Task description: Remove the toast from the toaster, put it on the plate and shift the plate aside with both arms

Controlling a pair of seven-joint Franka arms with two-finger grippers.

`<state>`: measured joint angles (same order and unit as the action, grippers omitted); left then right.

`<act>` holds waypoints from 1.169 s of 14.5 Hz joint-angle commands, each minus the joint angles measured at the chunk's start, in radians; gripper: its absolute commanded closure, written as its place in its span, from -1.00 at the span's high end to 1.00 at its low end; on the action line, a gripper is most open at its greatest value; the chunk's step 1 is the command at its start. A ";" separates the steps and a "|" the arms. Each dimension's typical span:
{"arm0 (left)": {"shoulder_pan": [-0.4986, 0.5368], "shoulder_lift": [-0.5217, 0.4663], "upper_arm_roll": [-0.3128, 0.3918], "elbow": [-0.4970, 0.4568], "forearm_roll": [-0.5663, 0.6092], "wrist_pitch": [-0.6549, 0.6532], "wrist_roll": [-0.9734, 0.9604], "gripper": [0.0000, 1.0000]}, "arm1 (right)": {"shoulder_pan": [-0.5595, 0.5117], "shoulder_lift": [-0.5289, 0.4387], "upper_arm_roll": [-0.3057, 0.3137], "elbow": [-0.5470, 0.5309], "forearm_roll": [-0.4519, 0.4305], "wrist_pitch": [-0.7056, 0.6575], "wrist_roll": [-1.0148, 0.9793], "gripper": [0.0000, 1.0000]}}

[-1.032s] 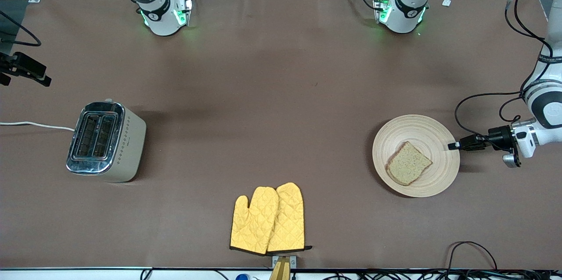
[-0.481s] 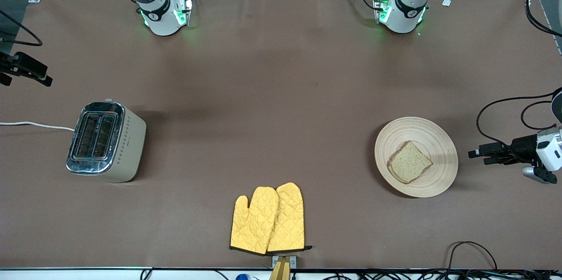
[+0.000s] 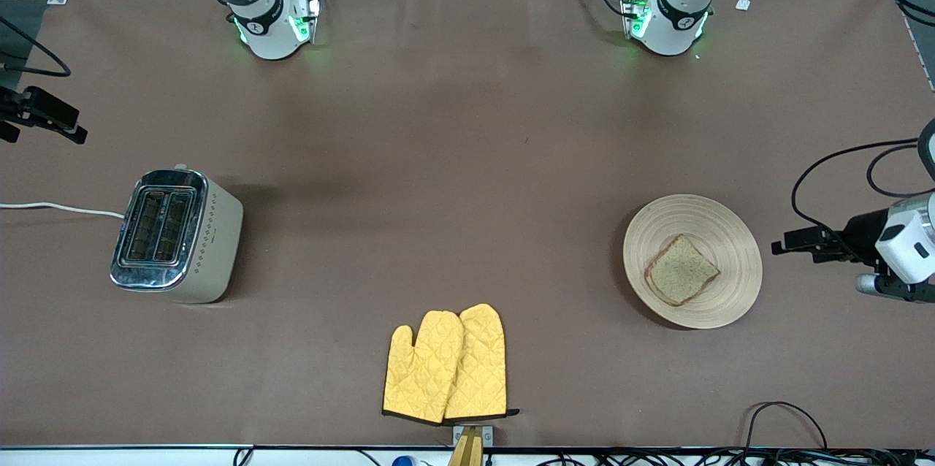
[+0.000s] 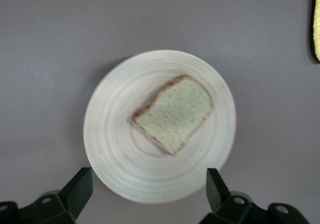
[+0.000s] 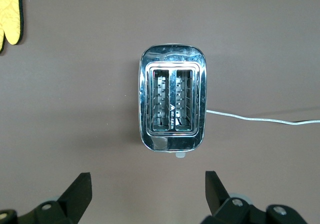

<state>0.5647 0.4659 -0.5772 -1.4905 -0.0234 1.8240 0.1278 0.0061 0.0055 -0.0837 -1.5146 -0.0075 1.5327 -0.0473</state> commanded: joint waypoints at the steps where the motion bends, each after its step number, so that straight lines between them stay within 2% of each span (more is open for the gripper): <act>1: 0.003 -0.104 -0.059 -0.013 0.043 -0.102 -0.134 1.00 | 0.009 -0.021 -0.004 -0.016 -0.011 -0.003 0.017 1.00; 4: 0.003 -0.196 -0.130 -0.013 0.104 -0.178 -0.185 1.00 | 0.011 -0.021 -0.004 -0.016 -0.011 0.001 0.017 1.00; 6: 0.004 -0.246 -0.150 -0.011 0.112 -0.213 -0.183 1.00 | 0.009 -0.021 -0.004 -0.016 -0.011 0.001 0.018 1.00; 10: -0.018 -0.318 -0.141 0.021 0.112 -0.250 -0.174 1.00 | 0.009 -0.021 -0.004 -0.016 -0.011 0.001 0.018 1.00; 11: -0.069 -0.331 -0.083 0.021 0.112 -0.250 -0.172 1.00 | 0.009 -0.021 -0.004 -0.016 -0.011 0.001 0.018 1.00; 13: -0.290 -0.380 0.166 0.018 0.100 -0.255 -0.165 1.00 | 0.011 -0.021 -0.004 -0.016 -0.011 0.001 0.018 1.00; 14: -0.378 -0.394 0.256 0.018 0.096 -0.284 -0.166 1.00 | 0.011 -0.021 -0.004 -0.016 -0.011 0.001 0.018 1.00; 15: -0.446 -0.409 0.323 0.018 0.095 -0.310 -0.166 1.00 | 0.009 -0.021 -0.004 -0.016 -0.011 0.000 0.018 1.00; 17: -0.511 -0.432 0.397 0.013 0.095 -0.357 -0.174 1.00 | 0.011 -0.021 -0.004 -0.016 -0.011 -0.002 0.018 1.00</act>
<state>0.1121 0.0688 -0.2489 -1.4712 0.0692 1.5153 -0.0438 0.0064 0.0055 -0.0837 -1.5144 -0.0075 1.5327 -0.0472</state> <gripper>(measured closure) 0.000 0.000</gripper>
